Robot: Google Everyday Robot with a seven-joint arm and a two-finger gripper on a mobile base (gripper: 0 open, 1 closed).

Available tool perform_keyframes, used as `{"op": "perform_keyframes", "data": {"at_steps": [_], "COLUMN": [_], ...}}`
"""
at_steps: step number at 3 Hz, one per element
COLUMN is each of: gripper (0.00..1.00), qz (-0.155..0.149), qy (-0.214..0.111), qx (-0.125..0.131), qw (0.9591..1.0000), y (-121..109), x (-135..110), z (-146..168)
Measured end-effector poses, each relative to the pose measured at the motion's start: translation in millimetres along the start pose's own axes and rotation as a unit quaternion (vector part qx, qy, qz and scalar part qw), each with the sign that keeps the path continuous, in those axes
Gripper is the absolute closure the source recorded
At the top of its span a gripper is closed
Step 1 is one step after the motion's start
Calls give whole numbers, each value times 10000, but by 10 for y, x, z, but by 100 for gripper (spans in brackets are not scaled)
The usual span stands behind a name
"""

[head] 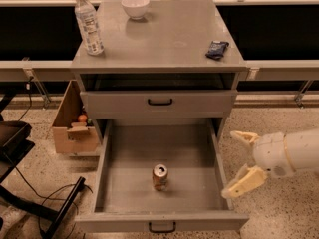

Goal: Pick orange can from middle drawer and place on counter

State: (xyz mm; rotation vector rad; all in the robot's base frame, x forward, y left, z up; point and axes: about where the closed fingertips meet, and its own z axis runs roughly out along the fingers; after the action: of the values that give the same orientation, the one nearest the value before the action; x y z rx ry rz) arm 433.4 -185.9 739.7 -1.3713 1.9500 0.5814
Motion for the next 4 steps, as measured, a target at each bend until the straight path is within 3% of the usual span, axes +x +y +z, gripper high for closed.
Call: {"op": "perform_keyframes", "data": {"at_steps": [1,2,4], "gripper": [0,0,0], "qz": [211,299,355], "qy": [-1003,-1253,-1298], "qx": [283,340,271], "qw": [9943,9911,9905], "y": [-171,-243,-256], "x": [202,342,370], "z": [523,754,833]}}
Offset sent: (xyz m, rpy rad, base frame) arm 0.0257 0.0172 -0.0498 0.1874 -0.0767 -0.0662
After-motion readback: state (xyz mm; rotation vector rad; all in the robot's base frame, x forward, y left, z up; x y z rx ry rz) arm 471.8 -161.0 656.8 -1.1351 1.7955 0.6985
